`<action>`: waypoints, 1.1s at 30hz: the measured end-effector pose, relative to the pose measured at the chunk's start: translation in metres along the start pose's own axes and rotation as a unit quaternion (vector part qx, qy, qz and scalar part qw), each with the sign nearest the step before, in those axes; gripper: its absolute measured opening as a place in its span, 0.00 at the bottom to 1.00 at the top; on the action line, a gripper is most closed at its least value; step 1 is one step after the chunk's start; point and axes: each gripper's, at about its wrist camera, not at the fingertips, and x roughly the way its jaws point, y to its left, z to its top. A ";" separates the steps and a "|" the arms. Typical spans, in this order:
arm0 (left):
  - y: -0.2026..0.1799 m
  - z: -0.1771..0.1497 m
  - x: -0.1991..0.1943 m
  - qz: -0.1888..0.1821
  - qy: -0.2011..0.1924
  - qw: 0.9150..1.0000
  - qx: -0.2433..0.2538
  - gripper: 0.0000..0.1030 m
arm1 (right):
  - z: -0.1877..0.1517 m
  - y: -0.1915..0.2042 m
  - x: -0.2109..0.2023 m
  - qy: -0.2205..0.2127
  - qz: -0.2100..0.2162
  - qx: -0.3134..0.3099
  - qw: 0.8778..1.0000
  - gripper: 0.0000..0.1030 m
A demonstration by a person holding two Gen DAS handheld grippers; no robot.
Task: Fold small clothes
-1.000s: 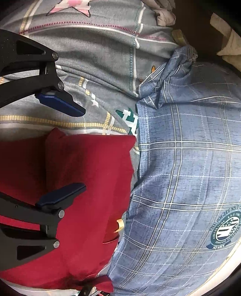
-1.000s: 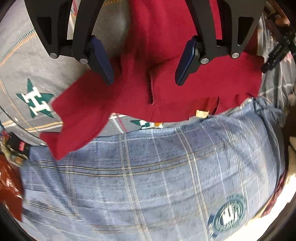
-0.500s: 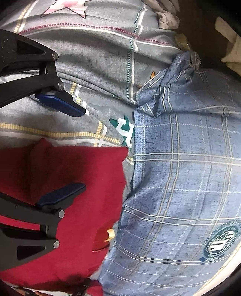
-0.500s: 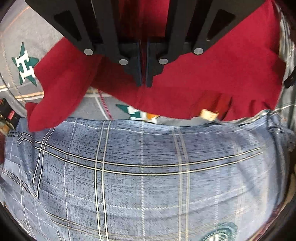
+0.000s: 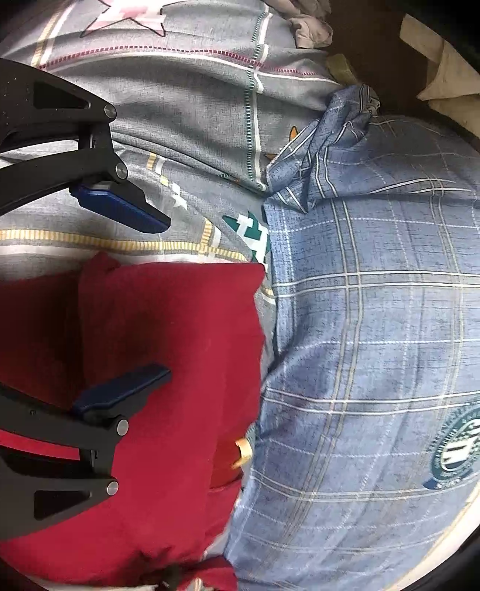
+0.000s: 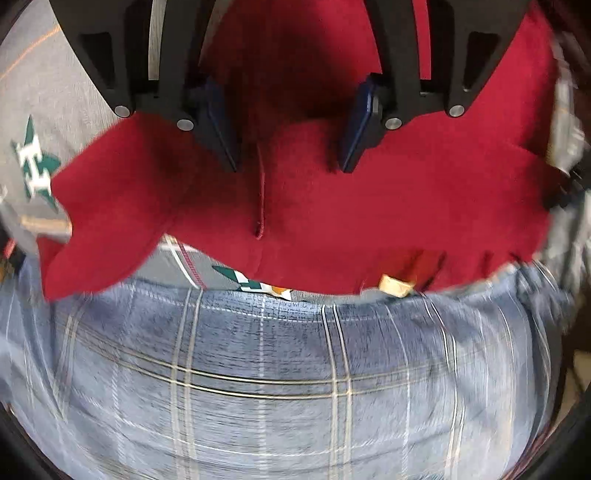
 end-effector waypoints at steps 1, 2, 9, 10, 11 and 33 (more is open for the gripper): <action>0.001 0.001 -0.002 -0.005 -0.003 1.000 -0.002 0.71 | 0.002 -0.007 -0.010 -0.014 0.013 0.015 1.000 0.56; 0.002 0.000 -0.005 -0.009 -0.005 1.000 -0.003 0.71 | 0.004 -0.014 -0.020 -0.026 0.014 0.026 0.999 0.56; 0.004 0.000 -0.002 -0.008 0.001 1.000 -0.008 0.71 | 0.024 -0.119 -0.056 -0.063 -0.081 0.131 0.986 0.67; 0.004 0.001 -0.001 -0.008 0.003 1.000 -0.010 0.71 | 0.027 -0.133 -0.056 -0.060 -0.083 0.152 0.983 0.67; 0.003 0.001 0.001 -0.009 0.005 1.000 -0.012 0.71 | 0.030 -0.141 -0.055 -0.058 -0.085 0.163 0.981 0.67; 0.004 0.004 -0.002 -0.010 -0.003 1.000 -0.005 0.71 | 0.018 -0.187 -0.072 -0.054 -0.129 0.169 0.976 0.07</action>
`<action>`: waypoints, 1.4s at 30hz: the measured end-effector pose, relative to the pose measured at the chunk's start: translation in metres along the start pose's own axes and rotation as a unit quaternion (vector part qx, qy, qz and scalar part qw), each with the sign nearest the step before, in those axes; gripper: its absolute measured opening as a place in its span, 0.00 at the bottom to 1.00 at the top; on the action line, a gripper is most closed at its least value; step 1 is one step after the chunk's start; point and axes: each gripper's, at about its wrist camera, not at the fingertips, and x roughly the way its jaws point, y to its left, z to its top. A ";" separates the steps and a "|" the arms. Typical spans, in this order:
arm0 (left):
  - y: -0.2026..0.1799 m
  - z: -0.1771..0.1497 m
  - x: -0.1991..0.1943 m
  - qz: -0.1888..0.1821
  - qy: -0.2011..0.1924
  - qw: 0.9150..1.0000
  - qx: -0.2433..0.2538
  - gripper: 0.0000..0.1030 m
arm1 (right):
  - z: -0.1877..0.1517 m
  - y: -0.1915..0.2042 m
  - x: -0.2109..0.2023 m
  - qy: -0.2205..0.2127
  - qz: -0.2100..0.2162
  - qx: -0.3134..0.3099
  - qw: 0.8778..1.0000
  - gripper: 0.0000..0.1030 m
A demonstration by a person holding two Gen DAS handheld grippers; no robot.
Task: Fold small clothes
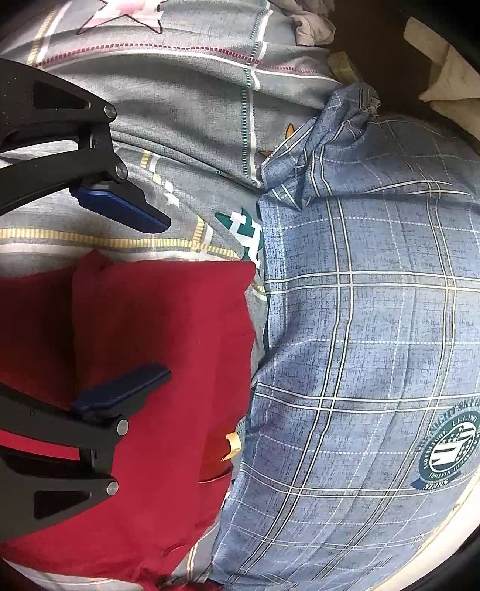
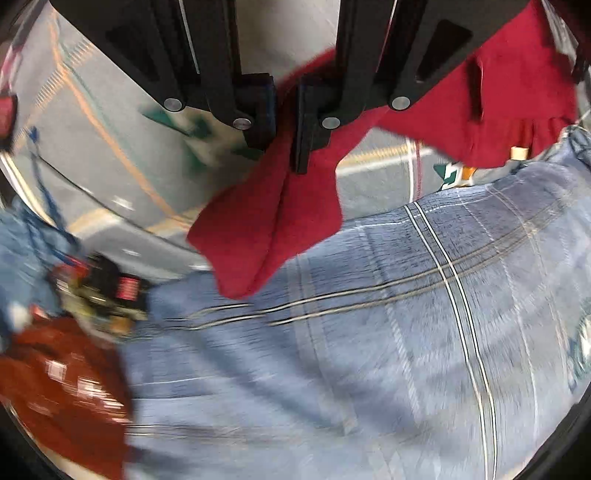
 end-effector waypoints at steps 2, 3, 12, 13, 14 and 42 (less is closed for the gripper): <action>-0.002 -0.002 -0.001 -0.001 0.002 1.000 0.002 0.71 | -0.018 -0.030 -0.020 0.003 0.013 0.020 1.000 0.07; -0.002 -0.002 0.000 -0.002 0.003 1.000 0.002 0.71 | -0.031 -0.041 -0.026 0.011 0.022 0.026 0.999 0.08; -0.001 -0.003 -0.001 0.001 0.003 1.000 -0.001 0.71 | -0.073 -0.124 -0.045 -0.011 0.026 0.158 0.987 0.65; 0.000 -0.002 -0.001 0.001 0.003 1.000 -0.003 0.71 | -0.073 -0.133 -0.044 -0.016 0.041 0.179 0.983 0.66; 0.000 -0.002 0.000 0.002 0.004 1.000 -0.004 0.71 | -0.072 -0.138 -0.043 -0.019 0.051 0.189 0.981 0.66; 0.015 0.000 -0.014 -0.010 -0.010 1.000 -0.027 0.71 | -0.038 -0.149 -0.086 -0.112 0.066 0.177 0.976 0.06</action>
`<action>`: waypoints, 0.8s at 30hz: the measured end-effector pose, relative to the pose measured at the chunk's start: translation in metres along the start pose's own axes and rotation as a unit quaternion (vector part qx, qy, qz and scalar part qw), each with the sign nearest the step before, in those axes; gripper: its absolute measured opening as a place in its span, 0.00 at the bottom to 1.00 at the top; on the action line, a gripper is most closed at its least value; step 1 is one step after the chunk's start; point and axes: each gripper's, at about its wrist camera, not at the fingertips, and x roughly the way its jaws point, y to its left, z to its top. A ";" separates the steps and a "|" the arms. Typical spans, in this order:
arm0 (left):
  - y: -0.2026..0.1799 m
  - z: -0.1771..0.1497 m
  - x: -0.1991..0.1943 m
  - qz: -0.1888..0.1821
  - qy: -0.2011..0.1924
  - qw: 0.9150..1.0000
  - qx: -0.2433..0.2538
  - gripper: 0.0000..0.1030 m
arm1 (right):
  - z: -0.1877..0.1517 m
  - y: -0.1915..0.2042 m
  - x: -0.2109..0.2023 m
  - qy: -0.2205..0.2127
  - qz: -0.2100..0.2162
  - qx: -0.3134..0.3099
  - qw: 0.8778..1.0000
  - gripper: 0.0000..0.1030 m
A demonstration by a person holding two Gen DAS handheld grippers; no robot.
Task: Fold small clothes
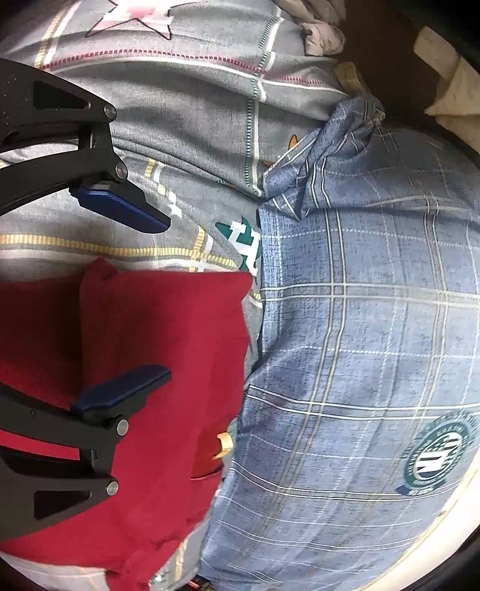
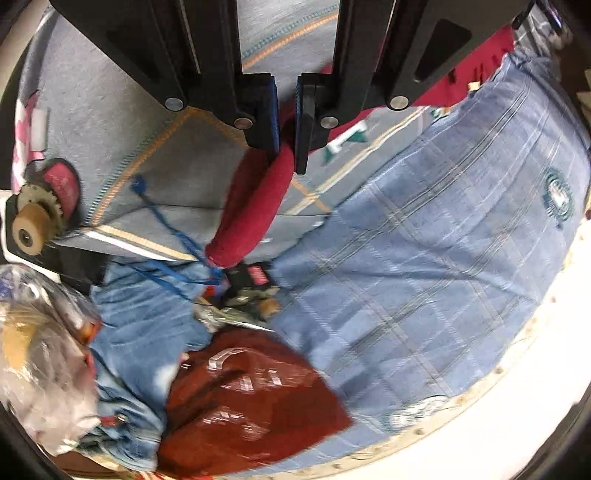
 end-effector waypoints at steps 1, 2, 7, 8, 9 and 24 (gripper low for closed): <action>0.003 0.001 -0.002 -0.002 -0.002 1.000 -0.005 0.71 | -0.001 0.009 -0.003 -0.004 0.013 -0.010 1.000 0.06; 0.007 0.002 -0.004 -0.005 -0.005 1.000 -0.011 0.71 | -0.001 0.019 -0.006 -0.006 0.027 -0.021 0.999 0.06; 0.020 0.008 -0.008 -0.017 -0.012 0.999 -0.038 0.71 | -0.007 0.122 -0.021 -0.002 0.132 -0.113 0.985 0.06; 0.023 0.008 -0.008 -0.021 -0.010 0.999 -0.042 0.71 | -0.014 0.152 -0.022 0.005 0.160 -0.141 0.977 0.06; 0.025 0.009 -0.007 -0.024 -0.008 0.999 -0.045 0.71 | -0.022 0.178 -0.020 0.014 0.184 -0.165 0.969 0.06; 0.048 0.021 0.021 -0.073 0.029 0.992 -0.100 0.71 | -0.295 0.386 0.108 0.267 0.270 -0.358 0.853 0.16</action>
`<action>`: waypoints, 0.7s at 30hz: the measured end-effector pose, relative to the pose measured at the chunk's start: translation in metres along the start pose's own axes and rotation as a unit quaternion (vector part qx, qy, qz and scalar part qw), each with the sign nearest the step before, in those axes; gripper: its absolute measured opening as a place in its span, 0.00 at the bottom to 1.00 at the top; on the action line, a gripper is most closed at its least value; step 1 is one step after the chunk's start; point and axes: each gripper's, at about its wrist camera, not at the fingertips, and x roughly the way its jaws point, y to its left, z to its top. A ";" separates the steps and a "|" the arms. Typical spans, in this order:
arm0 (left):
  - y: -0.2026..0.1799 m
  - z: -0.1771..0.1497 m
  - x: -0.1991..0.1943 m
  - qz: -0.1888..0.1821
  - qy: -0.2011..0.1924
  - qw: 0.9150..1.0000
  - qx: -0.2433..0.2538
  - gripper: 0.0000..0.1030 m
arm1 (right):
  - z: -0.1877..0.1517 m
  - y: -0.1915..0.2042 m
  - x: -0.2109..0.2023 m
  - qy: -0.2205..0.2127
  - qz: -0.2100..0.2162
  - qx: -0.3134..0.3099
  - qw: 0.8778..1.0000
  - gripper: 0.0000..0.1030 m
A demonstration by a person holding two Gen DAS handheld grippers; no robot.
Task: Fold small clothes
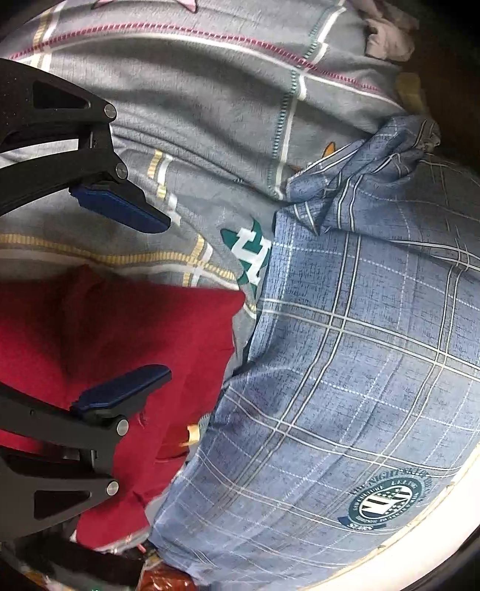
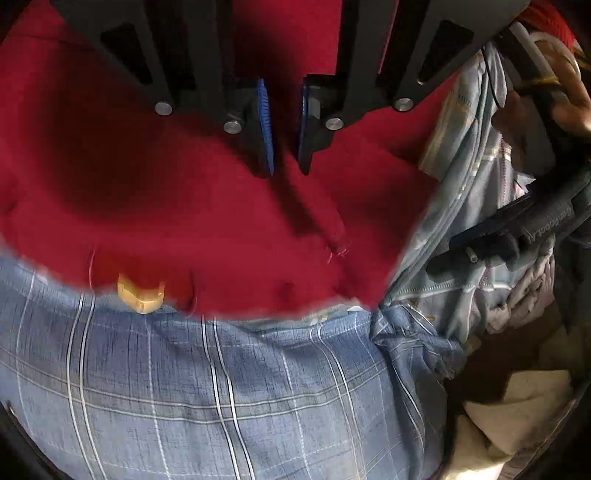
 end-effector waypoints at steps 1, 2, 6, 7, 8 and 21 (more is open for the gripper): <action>-0.002 0.000 0.000 -0.006 -0.001 1.000 0.001 0.71 | -0.001 -0.004 -0.014 -0.009 0.010 0.006 1.000 0.26; -0.005 0.000 -0.001 -0.010 -0.003 1.000 0.008 0.71 | -0.001 -0.009 -0.026 -0.012 0.013 0.012 1.000 0.39; -0.029 -0.009 0.003 -0.022 0.002 0.998 0.058 0.71 | -0.008 -0.039 -0.106 -0.087 -0.018 0.028 0.996 0.58; -0.035 -0.012 0.006 -0.023 0.009 0.997 0.070 0.71 | -0.016 -0.052 -0.131 -0.114 -0.043 0.040 0.992 0.61; -0.042 -0.015 0.011 -0.020 0.015 0.996 0.080 0.71 | -0.023 -0.063 -0.147 -0.134 -0.062 0.053 0.988 0.62; -0.078 -0.004 0.051 -0.038 0.057 0.991 0.111 0.07 | -0.049 -0.186 -0.197 -0.174 -0.122 0.253 0.944 0.66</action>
